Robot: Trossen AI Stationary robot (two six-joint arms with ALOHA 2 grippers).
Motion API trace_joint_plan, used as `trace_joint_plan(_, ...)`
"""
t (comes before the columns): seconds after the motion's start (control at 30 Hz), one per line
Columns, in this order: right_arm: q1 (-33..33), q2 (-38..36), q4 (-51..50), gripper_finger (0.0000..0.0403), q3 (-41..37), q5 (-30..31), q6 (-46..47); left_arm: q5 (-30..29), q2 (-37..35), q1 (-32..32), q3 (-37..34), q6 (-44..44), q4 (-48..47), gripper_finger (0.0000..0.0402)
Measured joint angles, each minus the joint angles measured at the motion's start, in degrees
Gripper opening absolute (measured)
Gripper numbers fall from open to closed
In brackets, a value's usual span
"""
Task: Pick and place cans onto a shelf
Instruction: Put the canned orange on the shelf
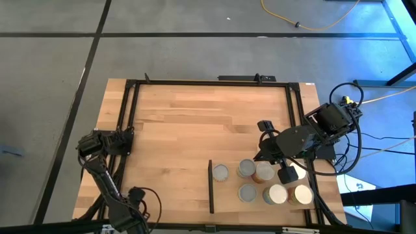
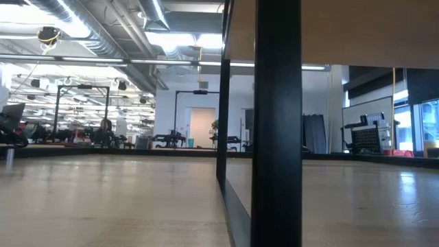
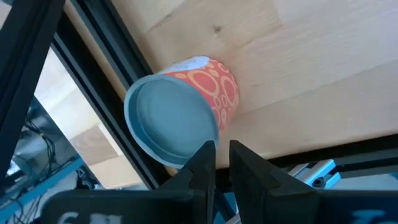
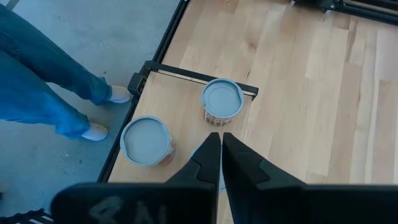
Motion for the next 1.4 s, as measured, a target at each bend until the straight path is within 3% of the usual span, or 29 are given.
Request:
trace_joint_plan(0.47,-0.02,0.0,0.0,0.002,0.0,0.0,0.26,2.32,-0.12,-0.16,-4.88,4.2,4.27,0.004)
trace_joint_plan(0.77,-0.02,0.0,-0.02,0.002,0.0,0.0,0.09,1.63,0.04,4.06,-3.84,19.62,3.22,0.0004)
trace_joint_plan(0.93,-0.01,0.0,-0.07,0.002,0.01,0.0,0.12,-1.42,0.04,8.92,3.7,35.51,-3.75,0.0003)
trace_joint_plan(1.1,0.0,0.0,-0.11,0.002,0.0,0.13,0.09,-10.02,0.04,14.74,17.1,57.06,-15.37,0.0002)
trace_joint_plan(1.27,0.0,-0.11,-0.5,0.002,0.01,2.14,-0.02,-13.03,-0.89,21.65,30.97,80.11,-15.2,0.0001)
trace_joint_plan(1.4,-0.02,-0.46,-1.48,0.002,0.02,5.06,0.1,-14.2,-0.87,26.99,40.2,91.47,-15.55,0.0001)
